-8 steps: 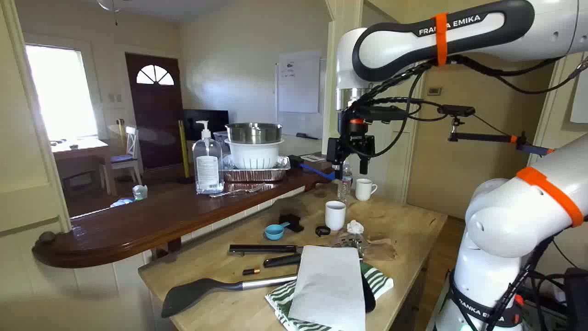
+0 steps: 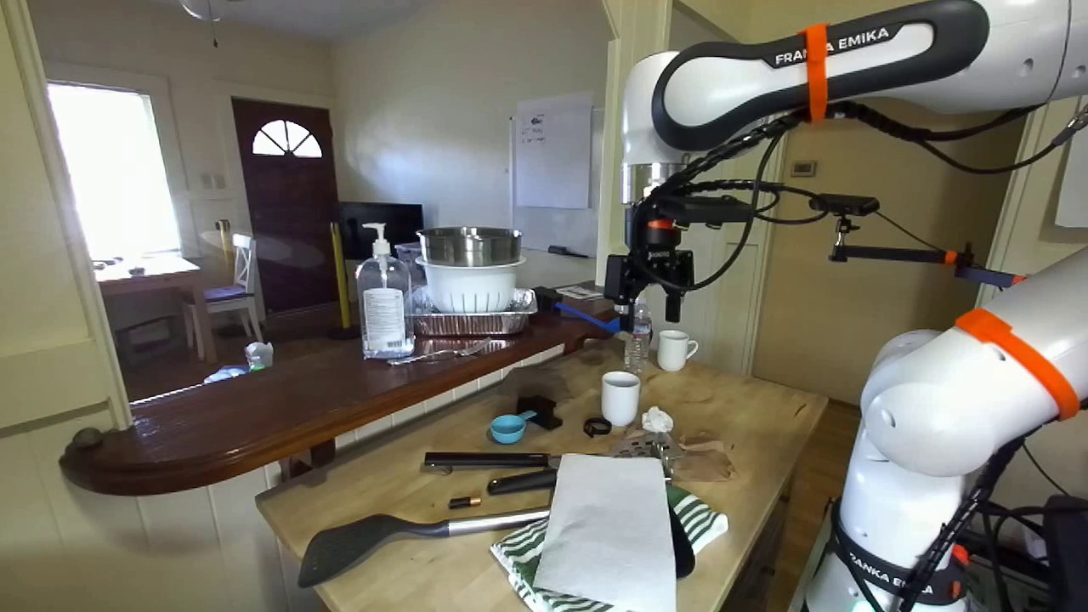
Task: Put the paper towel in the cup
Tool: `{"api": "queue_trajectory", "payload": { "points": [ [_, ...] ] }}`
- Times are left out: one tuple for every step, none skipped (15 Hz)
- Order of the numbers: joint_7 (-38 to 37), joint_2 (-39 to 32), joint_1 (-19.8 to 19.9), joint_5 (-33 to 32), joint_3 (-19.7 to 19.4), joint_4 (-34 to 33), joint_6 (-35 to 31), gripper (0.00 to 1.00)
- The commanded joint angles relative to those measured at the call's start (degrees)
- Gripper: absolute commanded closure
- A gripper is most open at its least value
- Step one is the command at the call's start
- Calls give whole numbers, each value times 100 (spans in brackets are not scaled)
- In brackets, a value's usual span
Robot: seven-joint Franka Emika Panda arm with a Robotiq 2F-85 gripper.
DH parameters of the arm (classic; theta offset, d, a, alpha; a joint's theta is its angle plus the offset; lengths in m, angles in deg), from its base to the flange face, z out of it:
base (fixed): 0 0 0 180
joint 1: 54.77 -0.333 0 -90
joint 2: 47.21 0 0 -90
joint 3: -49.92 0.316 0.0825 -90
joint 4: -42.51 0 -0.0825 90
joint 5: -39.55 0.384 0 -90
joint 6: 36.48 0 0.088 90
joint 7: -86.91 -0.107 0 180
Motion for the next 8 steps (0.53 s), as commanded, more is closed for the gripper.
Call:
{"api": "queue_trajectory", "payload": {
  "points": [
    [93,-137,-12,466,-150,123,-495,0],
    [31,-251,13,575,-118,231,-801,0],
    [-26,-370,-1,756,-90,363,-1110,0],
    [-128,-527,-15,839,41,522,-1457,0],
    [-144,-678,-49,940,119,695,-1896,0],
    [-176,-837,-70,941,243,883,-2361,0],
    [-224,-1054,-131,1019,305,1011,-2677,0],
    [-398,-1252,-136,942,452,1164,-2954,0]
  ]
}}
